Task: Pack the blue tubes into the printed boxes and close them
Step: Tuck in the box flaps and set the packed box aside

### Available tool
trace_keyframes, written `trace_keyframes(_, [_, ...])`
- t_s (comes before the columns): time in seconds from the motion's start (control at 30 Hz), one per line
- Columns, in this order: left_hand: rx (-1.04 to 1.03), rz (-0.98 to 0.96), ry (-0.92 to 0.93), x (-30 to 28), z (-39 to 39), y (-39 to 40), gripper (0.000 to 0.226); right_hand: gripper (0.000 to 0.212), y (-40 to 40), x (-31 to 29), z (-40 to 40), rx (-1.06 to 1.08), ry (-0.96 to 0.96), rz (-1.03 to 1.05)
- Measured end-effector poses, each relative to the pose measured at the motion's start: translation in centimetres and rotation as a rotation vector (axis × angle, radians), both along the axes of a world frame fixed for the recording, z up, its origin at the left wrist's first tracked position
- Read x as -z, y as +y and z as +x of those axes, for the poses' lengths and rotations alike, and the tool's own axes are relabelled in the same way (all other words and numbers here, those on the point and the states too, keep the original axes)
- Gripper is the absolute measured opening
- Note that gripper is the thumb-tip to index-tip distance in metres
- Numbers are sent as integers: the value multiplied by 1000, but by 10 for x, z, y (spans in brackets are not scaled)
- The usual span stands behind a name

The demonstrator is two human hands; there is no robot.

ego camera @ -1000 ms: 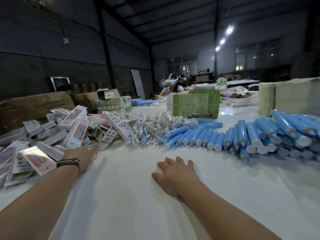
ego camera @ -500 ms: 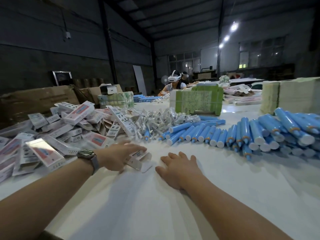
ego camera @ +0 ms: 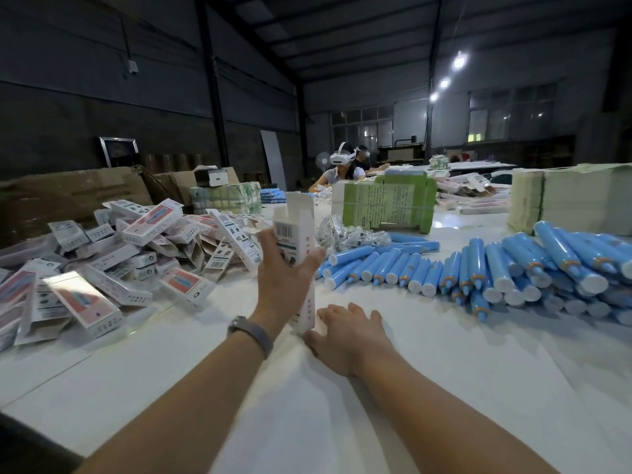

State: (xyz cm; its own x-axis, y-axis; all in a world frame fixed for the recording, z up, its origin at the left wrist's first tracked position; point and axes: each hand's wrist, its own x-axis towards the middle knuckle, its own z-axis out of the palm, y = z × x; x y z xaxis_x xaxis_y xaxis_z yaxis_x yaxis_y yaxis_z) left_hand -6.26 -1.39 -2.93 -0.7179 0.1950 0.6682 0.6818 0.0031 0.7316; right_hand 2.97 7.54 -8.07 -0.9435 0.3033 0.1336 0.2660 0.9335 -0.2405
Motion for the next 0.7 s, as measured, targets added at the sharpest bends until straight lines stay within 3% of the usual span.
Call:
trace_keyframes(0.2, [-53, 249, -116, 11, -4, -14, 53, 58, 2, 0, -2, -19, 7, 0])
trace_keyframes(0.3, [-60, 137, -4, 16, 1, -15, 56, 60, 5, -1, -3, -13, 19, -33])
trace_keyframes(0.4, [-43, 109, -6, 16, 5, -7, 59, 59, 12, -2, -2, 40, 64, -28])
trace_keyframes(0.53, [-24, 121, -16, 18, 7, -10, 60, 55, 52, -9, -8, 164, 82, 187])
trace_keyframes(0.7, [-12, 111, -23, 17, 5, -12, 57, 58, 94, -9, -23, 274, -48, 192])
